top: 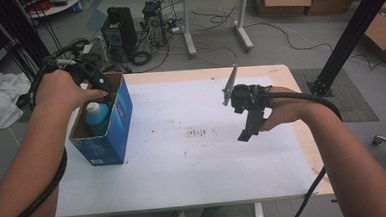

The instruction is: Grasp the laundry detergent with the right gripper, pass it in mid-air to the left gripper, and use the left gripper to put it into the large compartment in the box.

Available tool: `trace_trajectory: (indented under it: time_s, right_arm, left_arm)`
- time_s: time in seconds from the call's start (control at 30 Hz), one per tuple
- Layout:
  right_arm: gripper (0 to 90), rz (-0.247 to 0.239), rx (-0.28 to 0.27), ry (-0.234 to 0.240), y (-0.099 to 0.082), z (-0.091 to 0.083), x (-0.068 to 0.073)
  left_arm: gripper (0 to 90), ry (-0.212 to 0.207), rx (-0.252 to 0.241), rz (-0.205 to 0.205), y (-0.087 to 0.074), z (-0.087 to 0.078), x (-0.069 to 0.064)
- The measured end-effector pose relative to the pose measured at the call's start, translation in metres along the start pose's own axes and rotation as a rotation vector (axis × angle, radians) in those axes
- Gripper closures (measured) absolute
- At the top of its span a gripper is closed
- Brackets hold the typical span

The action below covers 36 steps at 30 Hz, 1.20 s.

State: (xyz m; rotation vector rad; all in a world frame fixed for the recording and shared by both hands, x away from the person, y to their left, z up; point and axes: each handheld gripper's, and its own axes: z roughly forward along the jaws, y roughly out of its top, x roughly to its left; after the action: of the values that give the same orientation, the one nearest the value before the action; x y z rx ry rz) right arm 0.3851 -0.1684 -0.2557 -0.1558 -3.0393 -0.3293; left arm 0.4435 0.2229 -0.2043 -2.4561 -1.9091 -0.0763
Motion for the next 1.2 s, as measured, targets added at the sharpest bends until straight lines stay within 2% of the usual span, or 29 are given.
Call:
trace_trajectory:
  time_s: [0.1,0.37,0.43,0.5,0.73,0.83,0.93,0.97,1.03,1.2]
  right_arm:
    - [0.0,0.000,0.000,0.000,0.000,0.000,-0.001]
    - [0.0,0.004,0.003,0.004,0.001,0.002,-0.001]
    - [0.0,0.005,0.002,0.005,0.000,0.002,-0.001]
    - [0.0,0.005,0.002,0.005,0.000,0.002,-0.002]
    - [0.0,0.013,0.001,0.003,-0.002,0.001,0.000]
    - [0.0,0.018,0.007,0.000,-0.003,-0.001,0.001]
    - [0.0,0.020,0.012,-0.002,-0.004,-0.003,0.001]
    - [0.0,0.020,0.015,-0.002,-0.004,-0.004,0.001]
    - [0.0,0.021,0.018,-0.003,-0.005,-0.005,0.001]
    - [0.0,0.029,0.029,-0.001,-0.005,-0.008,0.000]
  left_arm:
    - [14.8,0.004,-0.011,0.013,0.001,-0.011,-0.002]
    - [14.1,0.000,-0.029,0.030,0.001,-0.027,-0.007]
    - [11.9,-0.004,-0.027,0.051,0.001,-0.029,-0.008]
    - [8.0,0.018,-0.011,0.082,0.002,-0.030,-0.012]
    - [5.8,0.008,-0.012,0.158,0.004,-0.036,-0.026]
    - [5.8,0.050,-0.031,0.241,0.005,-0.040,-0.038]
    - [3.7,0.034,-0.030,0.360,0.005,-0.040,-0.055]
    - [2.1,0.034,-0.032,0.382,0.005,-0.040,-0.060]
    - [0.4,0.032,-0.036,0.450,0.004,-0.041,-0.072]
    - [0.1,0.037,-0.045,0.566,0.001,-0.042,-0.097]
